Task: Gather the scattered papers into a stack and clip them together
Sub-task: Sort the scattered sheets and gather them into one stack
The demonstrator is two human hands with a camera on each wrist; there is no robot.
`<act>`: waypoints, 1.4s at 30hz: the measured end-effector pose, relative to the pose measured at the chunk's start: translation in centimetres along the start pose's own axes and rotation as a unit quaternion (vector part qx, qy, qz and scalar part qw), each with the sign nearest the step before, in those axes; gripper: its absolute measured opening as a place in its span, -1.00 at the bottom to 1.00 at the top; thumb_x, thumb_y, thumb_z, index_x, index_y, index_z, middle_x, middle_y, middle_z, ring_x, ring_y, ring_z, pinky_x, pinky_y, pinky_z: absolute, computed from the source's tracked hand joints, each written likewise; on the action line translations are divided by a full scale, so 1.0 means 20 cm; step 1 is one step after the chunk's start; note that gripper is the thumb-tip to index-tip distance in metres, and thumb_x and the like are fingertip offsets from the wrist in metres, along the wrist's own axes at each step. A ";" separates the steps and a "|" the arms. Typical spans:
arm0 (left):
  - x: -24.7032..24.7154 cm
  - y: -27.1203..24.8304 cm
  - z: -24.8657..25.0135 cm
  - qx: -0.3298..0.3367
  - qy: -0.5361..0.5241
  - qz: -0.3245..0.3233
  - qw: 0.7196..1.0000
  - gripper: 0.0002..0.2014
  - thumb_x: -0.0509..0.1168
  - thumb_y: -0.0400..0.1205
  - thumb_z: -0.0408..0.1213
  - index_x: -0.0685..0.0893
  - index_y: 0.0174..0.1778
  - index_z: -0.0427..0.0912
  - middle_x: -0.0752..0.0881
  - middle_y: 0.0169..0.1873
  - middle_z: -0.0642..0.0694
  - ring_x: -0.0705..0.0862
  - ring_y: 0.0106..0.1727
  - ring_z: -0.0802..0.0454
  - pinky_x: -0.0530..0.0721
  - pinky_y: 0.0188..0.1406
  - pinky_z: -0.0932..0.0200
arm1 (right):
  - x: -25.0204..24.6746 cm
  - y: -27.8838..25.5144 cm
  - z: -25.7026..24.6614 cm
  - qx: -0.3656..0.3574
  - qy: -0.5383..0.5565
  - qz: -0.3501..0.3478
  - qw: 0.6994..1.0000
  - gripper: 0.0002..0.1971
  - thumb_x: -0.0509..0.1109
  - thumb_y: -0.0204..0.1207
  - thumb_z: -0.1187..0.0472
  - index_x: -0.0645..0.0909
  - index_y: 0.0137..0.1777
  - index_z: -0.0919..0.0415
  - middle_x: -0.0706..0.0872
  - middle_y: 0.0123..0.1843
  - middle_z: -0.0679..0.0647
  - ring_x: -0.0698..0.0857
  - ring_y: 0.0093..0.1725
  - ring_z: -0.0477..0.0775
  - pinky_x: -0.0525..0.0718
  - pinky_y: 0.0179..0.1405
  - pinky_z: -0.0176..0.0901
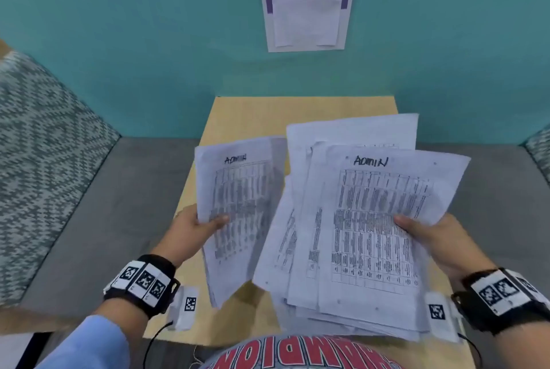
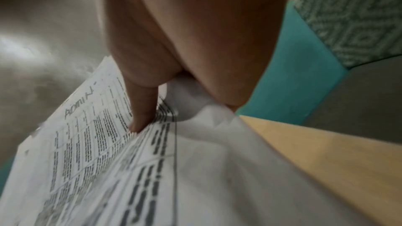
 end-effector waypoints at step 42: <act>0.44 0.09 0.21 0.063 -0.183 -0.038 0.980 -0.81 0.59 0.65 -0.27 0.89 0.18 -0.11 0.94 0.14 -0.12 0.90 0.16 -0.06 0.76 0.24 0.04 | 0.48 0.08 0.02 -0.105 0.002 0.007 0.994 -0.76 0.64 0.53 0.34 0.85 0.20 0.24 0.95 0.09 0.09 0.90 0.15 0.10 0.77 0.34 0.32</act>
Point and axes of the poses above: each hand's wrist, its own y-axis towards the middle knuckle, its own x-axis out of the palm, z = x × y, the point moved 5 cm from there along y, towards the middle knuckle
